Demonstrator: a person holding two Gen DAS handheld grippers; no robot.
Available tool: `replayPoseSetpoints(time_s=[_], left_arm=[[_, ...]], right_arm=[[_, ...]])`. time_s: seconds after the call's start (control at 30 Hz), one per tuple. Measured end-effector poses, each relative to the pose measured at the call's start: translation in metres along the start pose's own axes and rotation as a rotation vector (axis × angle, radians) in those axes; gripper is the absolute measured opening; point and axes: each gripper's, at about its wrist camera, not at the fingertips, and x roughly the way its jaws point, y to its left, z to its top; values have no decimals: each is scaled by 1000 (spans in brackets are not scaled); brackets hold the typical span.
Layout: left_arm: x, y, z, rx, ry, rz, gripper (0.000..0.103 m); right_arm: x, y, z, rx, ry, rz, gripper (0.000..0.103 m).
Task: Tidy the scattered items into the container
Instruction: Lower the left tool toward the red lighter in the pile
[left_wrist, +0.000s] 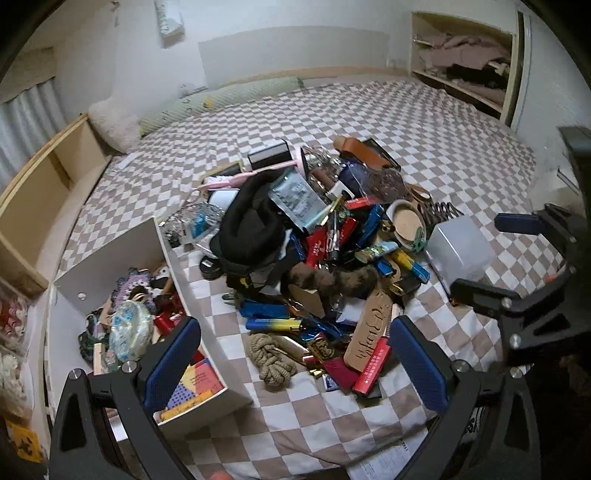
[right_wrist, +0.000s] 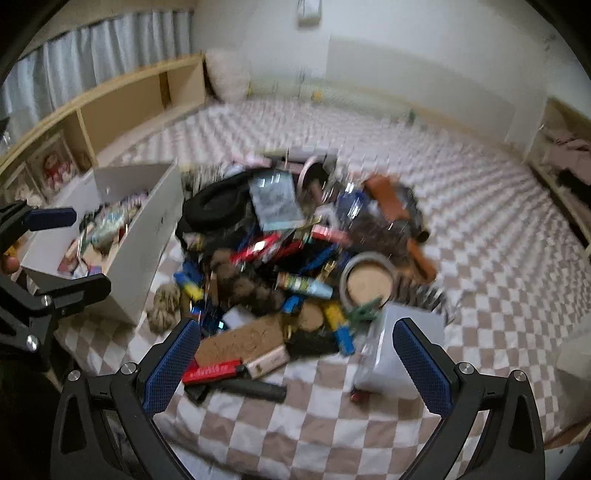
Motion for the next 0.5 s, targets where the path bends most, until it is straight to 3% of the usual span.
replayPoseSetpoints(time_s=[0.23,0.5], left_arm=[[26,-15,-11,113,42,-59,103],[50,-39,-27,212,117,-193,101]], right_arm=[[38,-16,20,52,105,-45,103],[76,-24,8,144,242,119,103]])
